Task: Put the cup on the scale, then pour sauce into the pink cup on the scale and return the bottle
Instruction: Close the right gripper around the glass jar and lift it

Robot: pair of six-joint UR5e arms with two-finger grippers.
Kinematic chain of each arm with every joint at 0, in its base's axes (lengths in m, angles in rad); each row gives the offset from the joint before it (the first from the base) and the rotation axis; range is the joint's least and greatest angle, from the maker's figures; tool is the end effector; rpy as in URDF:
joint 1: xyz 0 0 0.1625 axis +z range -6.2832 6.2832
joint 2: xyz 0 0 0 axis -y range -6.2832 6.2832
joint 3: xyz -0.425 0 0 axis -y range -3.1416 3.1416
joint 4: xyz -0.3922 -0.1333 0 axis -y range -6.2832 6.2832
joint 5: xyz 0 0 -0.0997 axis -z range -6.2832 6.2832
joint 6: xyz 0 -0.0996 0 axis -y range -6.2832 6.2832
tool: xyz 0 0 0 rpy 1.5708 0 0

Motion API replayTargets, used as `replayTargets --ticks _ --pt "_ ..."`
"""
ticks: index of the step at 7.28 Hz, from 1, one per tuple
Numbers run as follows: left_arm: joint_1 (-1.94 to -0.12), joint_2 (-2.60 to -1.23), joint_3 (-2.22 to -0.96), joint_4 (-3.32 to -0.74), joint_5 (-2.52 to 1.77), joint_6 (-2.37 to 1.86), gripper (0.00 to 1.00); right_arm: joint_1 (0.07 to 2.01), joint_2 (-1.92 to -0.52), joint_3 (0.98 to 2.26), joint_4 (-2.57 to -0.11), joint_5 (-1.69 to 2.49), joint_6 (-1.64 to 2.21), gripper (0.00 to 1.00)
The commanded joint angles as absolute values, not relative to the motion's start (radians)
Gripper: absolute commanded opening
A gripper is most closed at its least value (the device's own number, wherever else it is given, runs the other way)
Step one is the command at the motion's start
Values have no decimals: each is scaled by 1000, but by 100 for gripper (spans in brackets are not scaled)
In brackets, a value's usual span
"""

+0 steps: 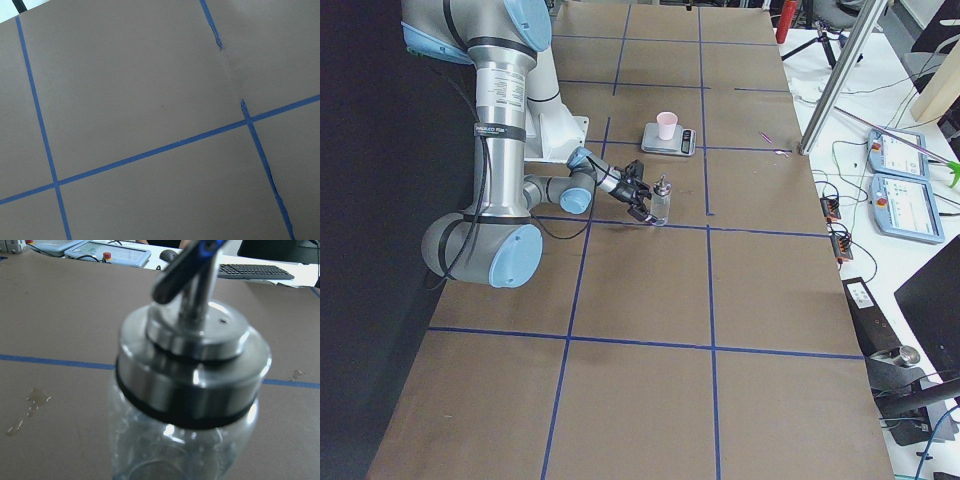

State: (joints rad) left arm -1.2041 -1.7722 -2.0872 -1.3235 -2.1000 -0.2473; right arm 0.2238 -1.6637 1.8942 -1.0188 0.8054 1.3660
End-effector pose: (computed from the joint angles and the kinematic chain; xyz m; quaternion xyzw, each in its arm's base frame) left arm 0.1047 -0.5043 0.3524 0.1376 0.3104 0.1169 0.9333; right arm -0.4073 -0.3002 0.4767 0.4125 -0.2723 0.1505 0.8562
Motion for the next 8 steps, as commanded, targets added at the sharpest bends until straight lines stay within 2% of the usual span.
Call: replayTargets --ticks 1,4,5,7,8 --pt "-1206 -1772 -2088 -1322 -2100 -249 100 244 -1651 1884 -1019 807 1364 100" --pt "-1204 -1772 -2088 -1322 -2102 -255 100 267 -1638 1881 -1020 811 1338 100" --pt "-1204 -1772 -2088 -1322 -2102 -255 100 267 -1637 1881 -1020 813 1339 97" --pt "-1204 -1775 -2088 -1322 -2103 -261 100 276 -1590 1876 -1020 815 1344 0" --pt "-1204 -1779 -2088 -1322 -2103 -261 100 299 -1569 1887 -1019 836 1324 0"
